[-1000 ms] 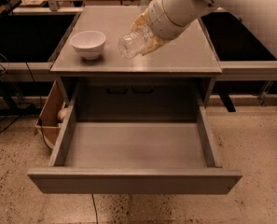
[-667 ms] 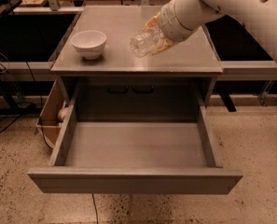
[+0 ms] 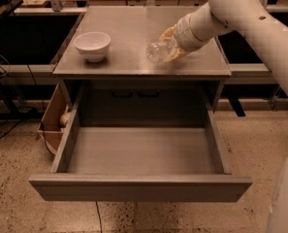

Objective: Pick water bottle from top drawer and place on counter

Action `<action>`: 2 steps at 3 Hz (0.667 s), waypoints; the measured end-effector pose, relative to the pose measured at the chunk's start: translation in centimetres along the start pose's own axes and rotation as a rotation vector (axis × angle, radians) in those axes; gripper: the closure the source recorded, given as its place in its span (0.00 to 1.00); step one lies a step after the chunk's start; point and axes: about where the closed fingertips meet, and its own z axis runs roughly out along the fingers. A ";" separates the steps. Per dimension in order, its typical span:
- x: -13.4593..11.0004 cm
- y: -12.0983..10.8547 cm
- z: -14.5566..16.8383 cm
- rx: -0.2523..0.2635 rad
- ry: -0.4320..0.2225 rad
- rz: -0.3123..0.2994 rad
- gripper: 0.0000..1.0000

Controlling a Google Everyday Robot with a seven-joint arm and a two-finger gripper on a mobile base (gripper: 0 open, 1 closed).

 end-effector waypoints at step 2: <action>1.8 0.2 2.1 -0.019 -0.010 0.070 0.50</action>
Offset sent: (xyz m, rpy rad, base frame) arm 0.0255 -0.0139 -0.0209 0.0534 0.0691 -0.0660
